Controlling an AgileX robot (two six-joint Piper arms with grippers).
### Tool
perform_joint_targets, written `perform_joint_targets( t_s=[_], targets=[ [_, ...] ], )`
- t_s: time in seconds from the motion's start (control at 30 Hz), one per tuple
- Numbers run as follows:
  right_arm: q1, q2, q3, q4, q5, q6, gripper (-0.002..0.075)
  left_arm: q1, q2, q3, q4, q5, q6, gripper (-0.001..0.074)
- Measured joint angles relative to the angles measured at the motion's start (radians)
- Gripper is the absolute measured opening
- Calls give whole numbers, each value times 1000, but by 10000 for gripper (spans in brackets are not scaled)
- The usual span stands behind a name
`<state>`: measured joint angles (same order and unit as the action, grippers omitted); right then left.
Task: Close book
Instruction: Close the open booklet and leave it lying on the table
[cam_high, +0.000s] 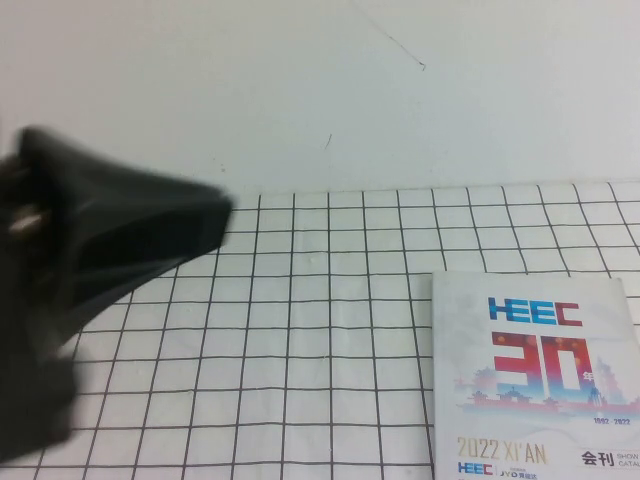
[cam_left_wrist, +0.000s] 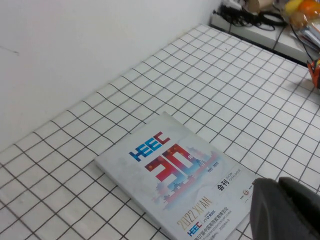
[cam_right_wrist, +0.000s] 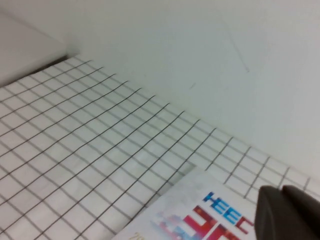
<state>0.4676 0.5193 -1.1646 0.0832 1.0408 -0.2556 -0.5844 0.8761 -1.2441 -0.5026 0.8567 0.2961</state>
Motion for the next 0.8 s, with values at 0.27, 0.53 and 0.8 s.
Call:
perform_joint_targets(
  t_s=[0.27, 0.53, 0.8],
  targets=[
    [0, -134, 416, 49, -314, 0, -3, 0, -554, 404, 140, -185, -77, -4],
    [0, -134, 689, 49, -731, -5, -3, 0, -778, 699, 250, -262, -100, -4],
    [0, -134, 834, 49, -797, -13, -3, 0, -780, 817, 406, -288, -102, -4]
  ],
)
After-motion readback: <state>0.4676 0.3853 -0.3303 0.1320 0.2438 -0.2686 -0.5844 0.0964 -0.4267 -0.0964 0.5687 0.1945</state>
